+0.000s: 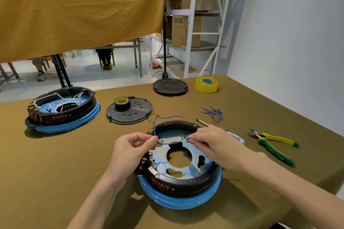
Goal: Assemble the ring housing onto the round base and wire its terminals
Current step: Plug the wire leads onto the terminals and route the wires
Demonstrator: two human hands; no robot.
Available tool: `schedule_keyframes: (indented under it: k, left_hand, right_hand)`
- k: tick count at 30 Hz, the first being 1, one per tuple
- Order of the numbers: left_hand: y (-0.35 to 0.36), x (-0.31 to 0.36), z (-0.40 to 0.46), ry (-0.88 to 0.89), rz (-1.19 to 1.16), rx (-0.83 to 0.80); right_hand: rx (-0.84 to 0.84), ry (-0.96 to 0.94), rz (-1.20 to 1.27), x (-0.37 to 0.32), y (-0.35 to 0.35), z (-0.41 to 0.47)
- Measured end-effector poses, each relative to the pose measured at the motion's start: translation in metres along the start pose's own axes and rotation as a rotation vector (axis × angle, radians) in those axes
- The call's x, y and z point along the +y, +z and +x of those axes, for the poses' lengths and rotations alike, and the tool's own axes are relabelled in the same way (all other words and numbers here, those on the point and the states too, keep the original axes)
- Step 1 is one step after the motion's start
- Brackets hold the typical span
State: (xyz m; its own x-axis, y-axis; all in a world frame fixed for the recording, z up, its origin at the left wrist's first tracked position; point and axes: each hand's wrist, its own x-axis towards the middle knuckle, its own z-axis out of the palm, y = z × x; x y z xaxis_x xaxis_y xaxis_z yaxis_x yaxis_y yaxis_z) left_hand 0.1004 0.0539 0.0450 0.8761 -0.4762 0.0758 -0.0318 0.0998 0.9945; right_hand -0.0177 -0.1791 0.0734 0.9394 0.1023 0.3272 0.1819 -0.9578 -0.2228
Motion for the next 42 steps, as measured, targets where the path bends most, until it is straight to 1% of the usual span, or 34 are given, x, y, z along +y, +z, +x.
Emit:
schedule_keyframes:
  k: [2,5,9,13,15,17,19,20,22,24,27,30,32,38,40,42]
  left_hand:
    - [0.0,0.0,0.0,0.002,0.0,-0.005]
    - [-0.001,0.0,0.0,0.02,-0.003,0.003]
    - [-0.001,-0.005,0.002,0.046,0.028,0.04]
    - [0.006,-0.007,0.0,0.088,0.023,0.046]
    - [0.007,-0.009,0.0,0.108,0.012,0.058]
    - [0.008,-0.01,-0.001,0.123,0.01,0.071]
    - [0.008,-0.011,-0.001,0.131,0.008,0.082]
    - [0.007,-0.011,-0.001,0.13,0.005,0.087]
    - [0.006,-0.01,0.0,0.125,0.004,0.097]
    - [0.005,-0.011,0.001,0.113,0.007,0.104]
    - [0.006,-0.011,0.0,0.099,0.009,0.109]
    - [0.005,-0.012,0.001,0.081,0.009,0.117]
    - [0.005,-0.013,0.001,0.067,0.012,0.117]
    - [0.004,-0.01,0.003,0.095,-0.072,0.176]
    - [0.002,-0.011,0.004,0.083,-0.093,0.177]
    - [0.001,-0.011,0.004,0.074,-0.095,0.167]
  right_hand:
    - [-0.003,0.047,0.061,0.002,0.003,0.003]
    - [-0.005,0.052,0.065,0.003,0.005,0.005]
    - [0.003,-0.022,-0.08,0.001,0.006,0.0]
    - [0.104,-0.056,-0.191,0.003,0.002,-0.007]
    - [0.09,-0.073,-0.251,0.003,0.002,-0.009]
    - [0.061,-0.077,-0.262,0.002,0.002,-0.012]
    - [0.097,-0.046,-0.233,0.003,0.001,-0.016]
    - [0.122,0.004,-0.203,0.005,-0.002,-0.017]
    - [0.139,0.149,-0.142,0.01,-0.008,-0.019]
    - [0.108,0.288,-0.033,0.018,-0.013,-0.018]
    - [0.041,0.42,0.248,0.025,-0.016,-0.015]
    - [0.098,0.532,0.555,0.029,-0.018,-0.009]
    - [0.087,0.616,0.753,0.032,-0.022,-0.006]
    - [-0.118,0.617,1.153,0.04,-0.03,-0.004]
    - [-0.198,0.601,1.237,0.042,-0.034,-0.004]
    - [-0.26,0.586,1.271,0.045,-0.036,-0.002]
